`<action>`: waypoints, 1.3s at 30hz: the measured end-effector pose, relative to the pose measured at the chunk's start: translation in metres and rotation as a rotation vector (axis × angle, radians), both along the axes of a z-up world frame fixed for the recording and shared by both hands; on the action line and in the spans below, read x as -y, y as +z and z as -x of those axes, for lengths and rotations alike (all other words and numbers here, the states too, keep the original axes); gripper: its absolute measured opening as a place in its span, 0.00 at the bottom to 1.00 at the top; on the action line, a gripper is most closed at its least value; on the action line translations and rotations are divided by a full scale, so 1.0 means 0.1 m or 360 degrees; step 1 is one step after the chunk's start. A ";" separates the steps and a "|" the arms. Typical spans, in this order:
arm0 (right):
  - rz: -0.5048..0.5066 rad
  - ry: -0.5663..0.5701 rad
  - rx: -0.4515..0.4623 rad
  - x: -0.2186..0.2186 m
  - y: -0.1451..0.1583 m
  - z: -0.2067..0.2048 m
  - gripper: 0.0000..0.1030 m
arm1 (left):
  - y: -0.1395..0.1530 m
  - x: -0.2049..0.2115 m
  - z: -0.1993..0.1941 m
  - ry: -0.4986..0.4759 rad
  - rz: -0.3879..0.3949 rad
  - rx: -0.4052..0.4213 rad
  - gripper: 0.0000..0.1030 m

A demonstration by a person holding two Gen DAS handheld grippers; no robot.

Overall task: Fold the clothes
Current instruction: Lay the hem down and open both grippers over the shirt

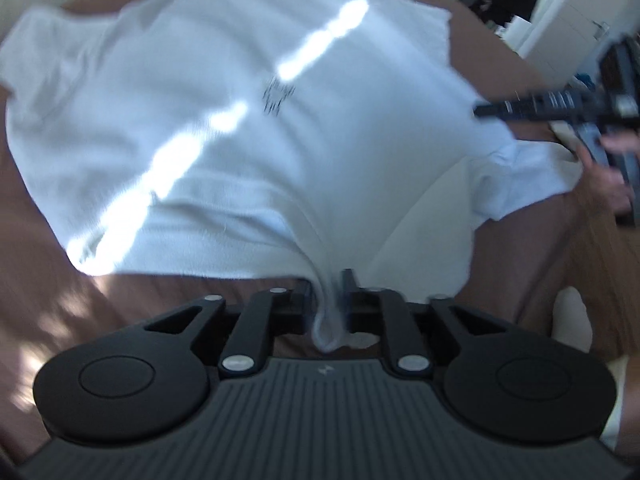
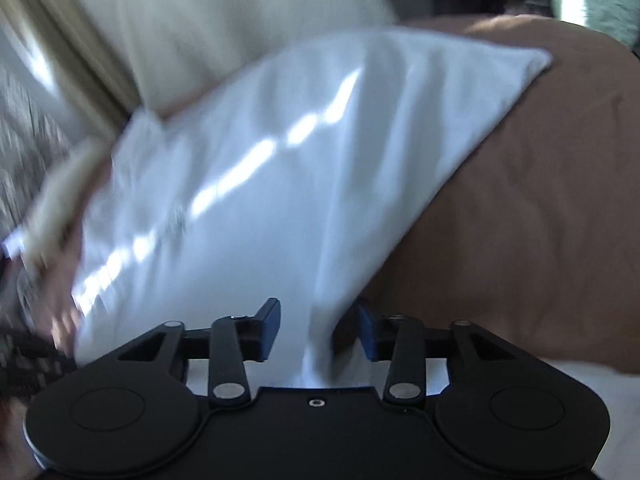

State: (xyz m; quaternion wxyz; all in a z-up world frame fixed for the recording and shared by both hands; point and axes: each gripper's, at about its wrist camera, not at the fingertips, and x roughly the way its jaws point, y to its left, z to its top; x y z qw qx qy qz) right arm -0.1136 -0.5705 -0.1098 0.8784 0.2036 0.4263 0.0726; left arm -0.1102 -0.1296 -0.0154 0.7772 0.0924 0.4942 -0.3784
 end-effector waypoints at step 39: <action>-0.0217 -0.0376 0.0286 1.34 0.67 -0.62 0.35 | 0.05 0.92 -0.25 0.0013 0.0156 0.0214 0.66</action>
